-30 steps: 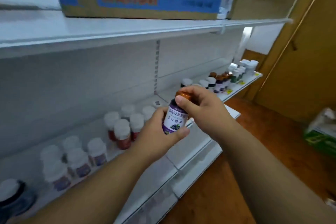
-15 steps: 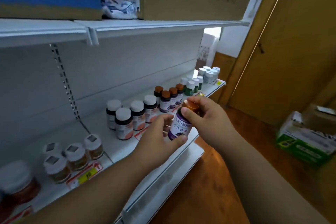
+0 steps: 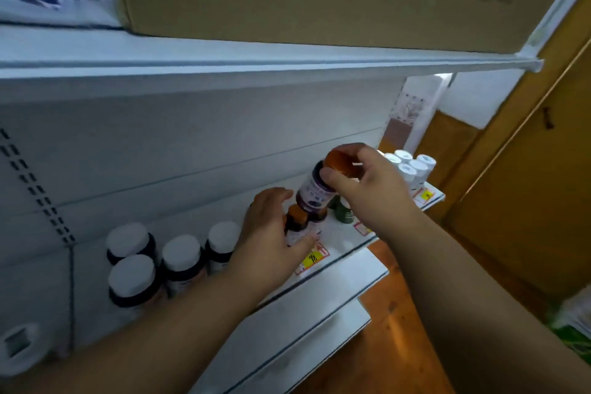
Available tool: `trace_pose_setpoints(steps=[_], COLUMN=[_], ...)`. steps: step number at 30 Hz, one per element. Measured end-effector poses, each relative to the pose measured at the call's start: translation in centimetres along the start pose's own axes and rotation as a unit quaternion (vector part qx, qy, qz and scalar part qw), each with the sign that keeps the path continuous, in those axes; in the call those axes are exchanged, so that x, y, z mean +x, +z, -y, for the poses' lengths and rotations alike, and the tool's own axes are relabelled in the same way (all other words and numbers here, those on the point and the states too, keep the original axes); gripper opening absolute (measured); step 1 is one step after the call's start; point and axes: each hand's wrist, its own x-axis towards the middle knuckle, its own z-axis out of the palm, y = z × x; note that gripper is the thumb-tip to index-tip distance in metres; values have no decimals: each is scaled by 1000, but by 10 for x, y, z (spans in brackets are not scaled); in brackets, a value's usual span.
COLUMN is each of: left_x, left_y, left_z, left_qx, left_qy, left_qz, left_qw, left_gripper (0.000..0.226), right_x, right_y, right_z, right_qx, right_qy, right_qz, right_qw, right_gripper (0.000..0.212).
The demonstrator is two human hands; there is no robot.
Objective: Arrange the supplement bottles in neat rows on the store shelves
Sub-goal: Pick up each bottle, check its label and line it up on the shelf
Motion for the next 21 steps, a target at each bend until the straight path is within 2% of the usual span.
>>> trace_pose_setpoints(steps=[3, 6, 8, 11, 13, 15, 19, 21], left_x=[19, 38, 47, 55, 57, 60, 64, 64], left_y=[20, 39, 47, 51, 51, 53, 54, 54], left_z=[13, 19, 24, 35, 39, 41, 40, 40], left_qx=[55, 99, 149, 245, 271, 276, 266, 268], left_qy=[-43, -119, -157, -164, -182, -191, -181, -190], left_qz=[-20, -22, -5, 29, 72, 92, 71, 78], left_qw=[997, 988, 976, 955, 943, 937, 944, 941], left_gripper=[77, 91, 103, 119, 127, 128, 115, 118], right_x=[59, 106, 125, 142, 145, 146, 145, 146], right_y=[14, 37, 53, 76, 88, 99, 109, 109], right_z=[-32, -55, -69, -89, -97, -102, -111, -117], right_qx=[-8, -37, -49, -82, -102, -120, -111, -91], right_qy=[-54, -102, -139, -186, -191, -202, -228, -220], right_qz=[48, 146, 215, 313, 367, 399, 441, 462], right_qw=[997, 983, 965, 928, 905, 886, 861, 854], right_gripper=[33, 27, 23, 23, 23, 23, 21, 25])
